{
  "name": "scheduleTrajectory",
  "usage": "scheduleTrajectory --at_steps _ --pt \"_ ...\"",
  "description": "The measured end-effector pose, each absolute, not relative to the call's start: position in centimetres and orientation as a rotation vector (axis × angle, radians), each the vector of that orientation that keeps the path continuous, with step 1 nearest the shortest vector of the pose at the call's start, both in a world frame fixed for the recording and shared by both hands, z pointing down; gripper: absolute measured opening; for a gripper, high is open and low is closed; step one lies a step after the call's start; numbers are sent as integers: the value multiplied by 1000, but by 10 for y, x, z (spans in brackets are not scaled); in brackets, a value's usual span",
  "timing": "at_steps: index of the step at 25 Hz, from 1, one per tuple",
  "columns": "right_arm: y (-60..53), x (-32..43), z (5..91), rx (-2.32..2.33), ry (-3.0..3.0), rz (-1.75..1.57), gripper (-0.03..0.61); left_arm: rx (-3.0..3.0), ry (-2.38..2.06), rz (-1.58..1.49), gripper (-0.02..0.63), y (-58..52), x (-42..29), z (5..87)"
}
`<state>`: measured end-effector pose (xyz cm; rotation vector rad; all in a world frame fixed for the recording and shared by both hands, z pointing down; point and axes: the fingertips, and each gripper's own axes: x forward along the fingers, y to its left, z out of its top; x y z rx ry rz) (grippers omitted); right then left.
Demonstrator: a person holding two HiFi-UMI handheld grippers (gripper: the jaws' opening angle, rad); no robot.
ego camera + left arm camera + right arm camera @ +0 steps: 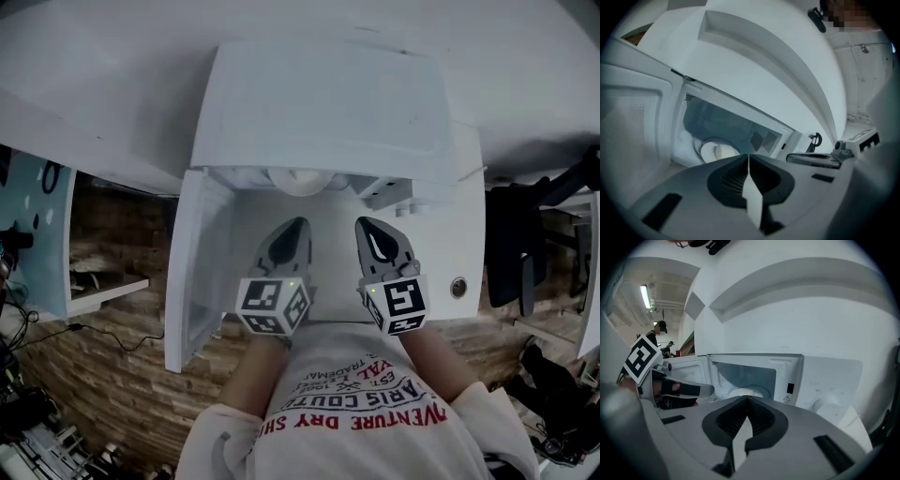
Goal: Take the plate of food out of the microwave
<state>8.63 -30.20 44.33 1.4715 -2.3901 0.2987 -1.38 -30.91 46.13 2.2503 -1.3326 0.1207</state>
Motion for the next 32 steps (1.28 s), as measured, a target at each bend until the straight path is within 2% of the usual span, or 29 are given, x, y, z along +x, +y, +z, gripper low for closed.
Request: scheduleTrajectory --at_steps 9,13,17,23,29,32 --pt "-334 79 478 1322 -2417 348 3 2108 -1349 -109 19 -331 -20 496" --pt "-338 74 489 1278 -2426 372 3 1827 -1280 -365 92 -343 -35 520" --pt "-339 72 498 1251 -2428 392 3 1625 -1240 -462 106 -356 -44 547" --pt "-337 75 509 1219 -2405 410 4 1390 -1126 -681 106 -382 -49 565" --pt "-335 75 513 1207 -2390 414 3 1312 -1106 -705 104 -390 -48 574" --pt "-334 75 513 1204 -2390 422 3 1308 -1081 -722 34 -391 -45 572"
